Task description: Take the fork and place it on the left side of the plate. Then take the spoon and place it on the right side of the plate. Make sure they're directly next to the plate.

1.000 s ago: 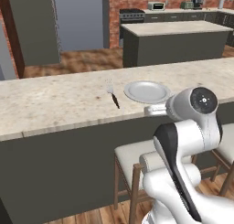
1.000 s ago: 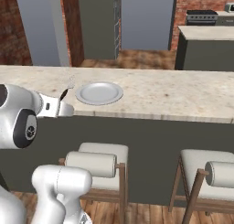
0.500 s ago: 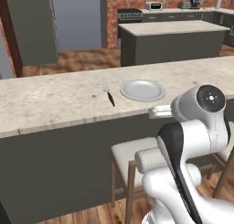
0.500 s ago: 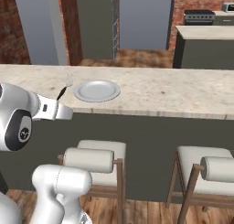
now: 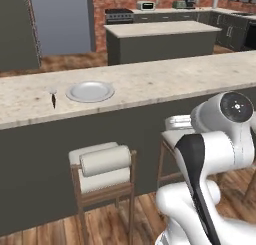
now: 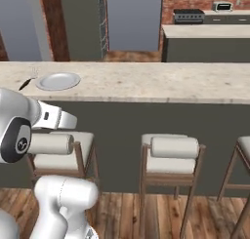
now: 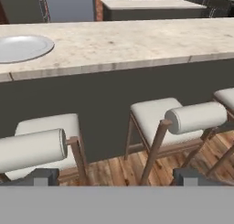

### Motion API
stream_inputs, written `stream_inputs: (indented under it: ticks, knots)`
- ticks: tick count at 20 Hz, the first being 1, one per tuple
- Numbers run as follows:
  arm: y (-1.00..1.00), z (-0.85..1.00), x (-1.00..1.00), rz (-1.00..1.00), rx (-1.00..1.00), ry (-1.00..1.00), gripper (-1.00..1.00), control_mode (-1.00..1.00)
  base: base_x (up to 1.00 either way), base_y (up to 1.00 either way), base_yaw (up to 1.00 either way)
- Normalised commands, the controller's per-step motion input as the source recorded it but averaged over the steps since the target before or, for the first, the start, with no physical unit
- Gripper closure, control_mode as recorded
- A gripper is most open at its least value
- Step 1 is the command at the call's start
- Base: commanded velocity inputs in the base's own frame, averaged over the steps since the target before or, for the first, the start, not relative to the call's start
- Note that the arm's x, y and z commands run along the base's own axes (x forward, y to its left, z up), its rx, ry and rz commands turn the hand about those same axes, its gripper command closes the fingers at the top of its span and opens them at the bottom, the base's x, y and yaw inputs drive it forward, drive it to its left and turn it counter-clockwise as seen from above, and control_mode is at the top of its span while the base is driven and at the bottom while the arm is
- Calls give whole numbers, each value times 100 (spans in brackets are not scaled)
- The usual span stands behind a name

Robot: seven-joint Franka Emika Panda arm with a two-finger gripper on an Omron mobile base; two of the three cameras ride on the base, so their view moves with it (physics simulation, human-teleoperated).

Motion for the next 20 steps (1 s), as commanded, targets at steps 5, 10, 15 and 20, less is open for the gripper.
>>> stream_inputs:
  ticks: [5, 10, 15, 20]
  knots:
    - [0, 0, 0, 0, 0, 0, -100, 100, 0, -100, -4]
    - [0, 0, 0, 0, 0, 0, -100, 100, 0, -100, -3]
    - [0, 0, 0, 0, 0, 0, -100, 100, 0, -100, -2]
    - [0, 0, 0, 0, 0, 0, -100, 100, 0, -100, -2]
